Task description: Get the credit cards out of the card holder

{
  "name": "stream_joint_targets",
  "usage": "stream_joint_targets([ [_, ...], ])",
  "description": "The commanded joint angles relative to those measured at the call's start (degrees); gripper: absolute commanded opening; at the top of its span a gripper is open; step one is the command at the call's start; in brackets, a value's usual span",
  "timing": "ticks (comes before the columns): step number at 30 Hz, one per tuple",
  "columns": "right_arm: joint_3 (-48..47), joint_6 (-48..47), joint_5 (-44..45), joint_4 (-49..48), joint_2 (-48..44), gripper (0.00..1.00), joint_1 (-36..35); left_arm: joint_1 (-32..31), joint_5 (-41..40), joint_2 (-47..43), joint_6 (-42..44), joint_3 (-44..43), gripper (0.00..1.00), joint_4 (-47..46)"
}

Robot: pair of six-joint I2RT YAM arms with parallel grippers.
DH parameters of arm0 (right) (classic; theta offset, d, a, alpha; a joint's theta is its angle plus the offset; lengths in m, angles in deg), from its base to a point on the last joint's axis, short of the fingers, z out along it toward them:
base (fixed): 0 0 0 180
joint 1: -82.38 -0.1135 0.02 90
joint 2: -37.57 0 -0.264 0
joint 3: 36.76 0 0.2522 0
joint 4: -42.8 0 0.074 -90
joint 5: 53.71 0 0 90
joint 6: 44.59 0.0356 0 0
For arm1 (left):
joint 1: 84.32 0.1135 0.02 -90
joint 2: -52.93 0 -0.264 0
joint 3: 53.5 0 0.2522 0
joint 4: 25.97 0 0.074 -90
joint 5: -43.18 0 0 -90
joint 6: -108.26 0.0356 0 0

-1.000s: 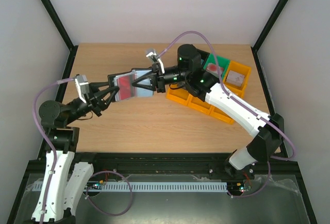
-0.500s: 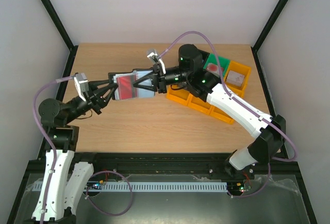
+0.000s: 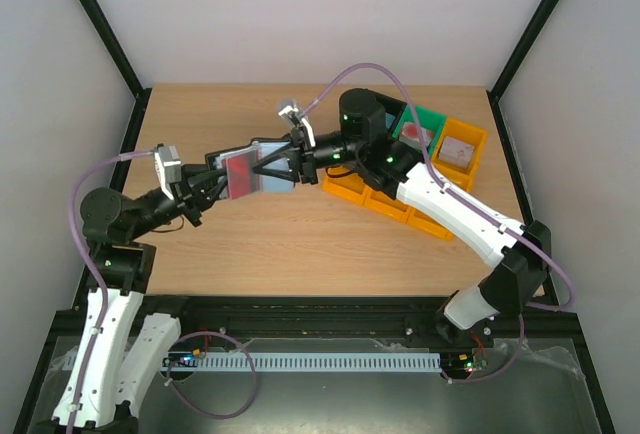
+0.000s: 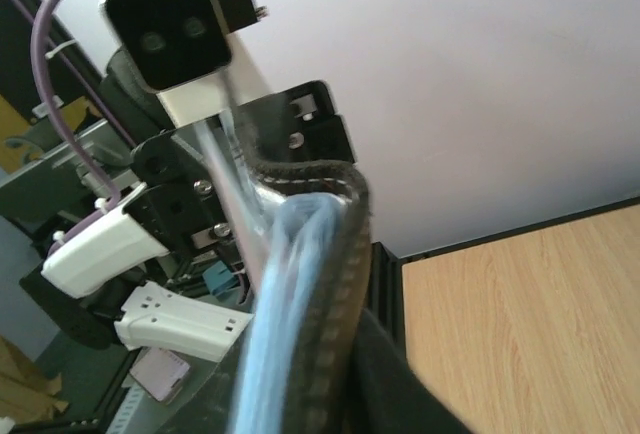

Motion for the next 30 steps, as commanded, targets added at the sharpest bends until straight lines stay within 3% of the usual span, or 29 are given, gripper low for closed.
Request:
stream_joint_targets([
  [1,-2.24,-2.02,1.31,-0.08,-0.31,0.31,-0.94,-0.76,0.25,0.67,1.27,0.45,0.02,0.44],
  [4,0.10,-4.28,7.33,2.61,-1.77,0.63,1.24,-0.76,-9.28,0.66,10.04,-2.54,0.02,9.67],
  [7,4.59,-4.60,16.54,3.71,-4.84,0.90,4.61,-0.76,-23.35,1.32,25.61,-6.34,0.02,19.38],
  [11,7.41,-6.70,27.78,7.76,-6.55,0.98,6.28,-0.99,-37.41,3.60,40.36,-10.19,0.02,27.22],
  [14,7.59,-5.80,26.68,7.61,-5.82,0.98,6.30,-1.20,-39.18,5.43,42.03,-12.37,0.02,30.91],
  [16,7.78,-4.14,22.98,5.89,-5.05,0.96,6.30,-1.16,-35.55,5.49,39.15,-13.00,0.02,31.57],
  [19,8.03,-1.17,17.03,2.16,-4.59,0.92,6.23,-0.83,-22.49,4.68,30.51,-12.91,0.02,29.65],
  [25,10.09,-0.37,10.55,-3.50,-7.27,0.99,5.96,1.51,1.77,4.13,8.63,-9.63,0.02,12.47],
  [30,11.83,-1.09,6.06,-4.43,-9.01,0.99,6.13,1.52,7.66,3.73,4.88,-9.23,0.02,6.20],
])
